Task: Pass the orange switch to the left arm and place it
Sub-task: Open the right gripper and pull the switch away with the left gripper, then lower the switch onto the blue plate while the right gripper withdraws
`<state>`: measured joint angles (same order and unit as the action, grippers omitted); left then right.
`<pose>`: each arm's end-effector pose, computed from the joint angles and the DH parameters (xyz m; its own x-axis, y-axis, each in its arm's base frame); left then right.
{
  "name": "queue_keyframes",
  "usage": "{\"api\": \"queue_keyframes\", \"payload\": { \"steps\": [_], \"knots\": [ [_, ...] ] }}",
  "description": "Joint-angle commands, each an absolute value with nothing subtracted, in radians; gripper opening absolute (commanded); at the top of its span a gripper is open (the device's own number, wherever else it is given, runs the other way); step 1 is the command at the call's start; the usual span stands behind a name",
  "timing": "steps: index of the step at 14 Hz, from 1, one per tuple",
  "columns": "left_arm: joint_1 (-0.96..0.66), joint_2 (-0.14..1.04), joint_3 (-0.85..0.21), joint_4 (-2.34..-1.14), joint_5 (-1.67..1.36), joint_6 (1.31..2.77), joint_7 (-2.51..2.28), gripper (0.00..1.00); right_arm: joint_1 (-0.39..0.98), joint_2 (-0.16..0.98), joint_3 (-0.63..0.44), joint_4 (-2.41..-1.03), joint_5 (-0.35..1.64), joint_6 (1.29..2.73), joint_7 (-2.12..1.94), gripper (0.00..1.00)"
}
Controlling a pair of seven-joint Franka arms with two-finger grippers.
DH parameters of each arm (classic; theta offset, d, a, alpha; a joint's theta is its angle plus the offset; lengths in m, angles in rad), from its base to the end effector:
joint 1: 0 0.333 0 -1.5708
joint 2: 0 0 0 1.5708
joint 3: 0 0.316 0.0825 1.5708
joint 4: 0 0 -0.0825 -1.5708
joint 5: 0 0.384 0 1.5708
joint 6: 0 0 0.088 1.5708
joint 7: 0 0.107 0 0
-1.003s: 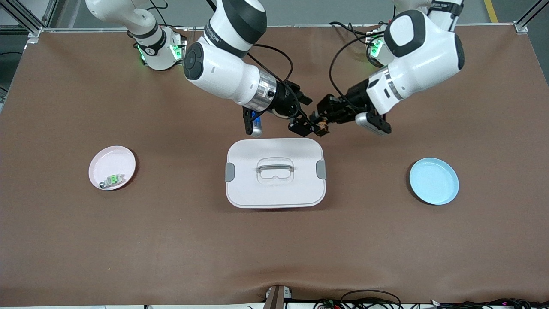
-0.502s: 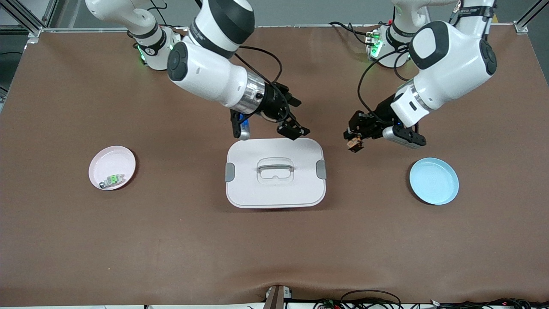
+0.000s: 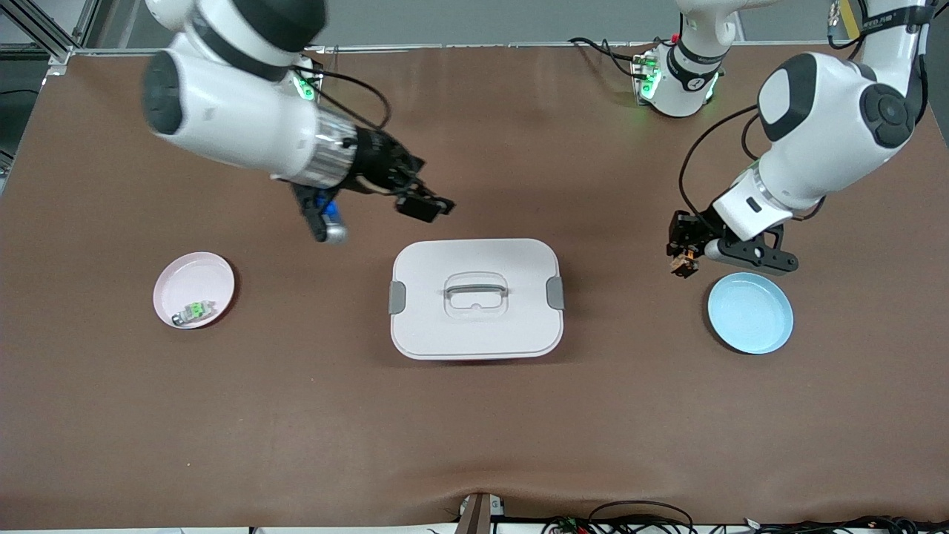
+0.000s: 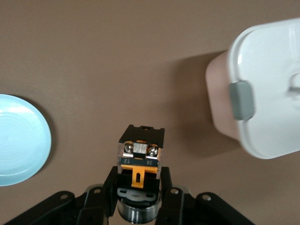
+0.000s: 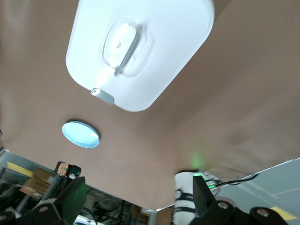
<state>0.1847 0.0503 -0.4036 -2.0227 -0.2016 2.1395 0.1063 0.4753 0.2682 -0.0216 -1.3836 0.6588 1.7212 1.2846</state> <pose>0.5546 -0.1298 0.4342 0.9742 -0.2113 0.0791 -0.2227 -0.9566 0.1879 0.5580 0.3373 0.5854 0.5555 -0.6053 -0.5701 -0.8104 -0.5478 -0.2081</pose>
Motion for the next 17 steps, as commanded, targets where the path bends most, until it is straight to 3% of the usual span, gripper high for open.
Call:
{"api": "queue_keyframes", "payload": {
  "steps": [1,9,17],
  "knots": [
    [0.257,0.119,-0.410,-1.990,-0.117,2.123,0.233,0.00,0.398,0.195,-0.005,-1.457,0.620,1.655,1.128,1.00],
    [0.420,0.270,-0.408,-1.988,0.120,2.187,0.696,0.00,0.238,-0.004,-0.005,-1.739,0.356,1.638,0.551,1.00],
    [0.485,0.434,-0.396,-1.988,0.198,2.382,1.116,0.00,0.074,-0.046,-0.005,-1.793,0.184,1.643,0.162,1.00]
  ]
}}
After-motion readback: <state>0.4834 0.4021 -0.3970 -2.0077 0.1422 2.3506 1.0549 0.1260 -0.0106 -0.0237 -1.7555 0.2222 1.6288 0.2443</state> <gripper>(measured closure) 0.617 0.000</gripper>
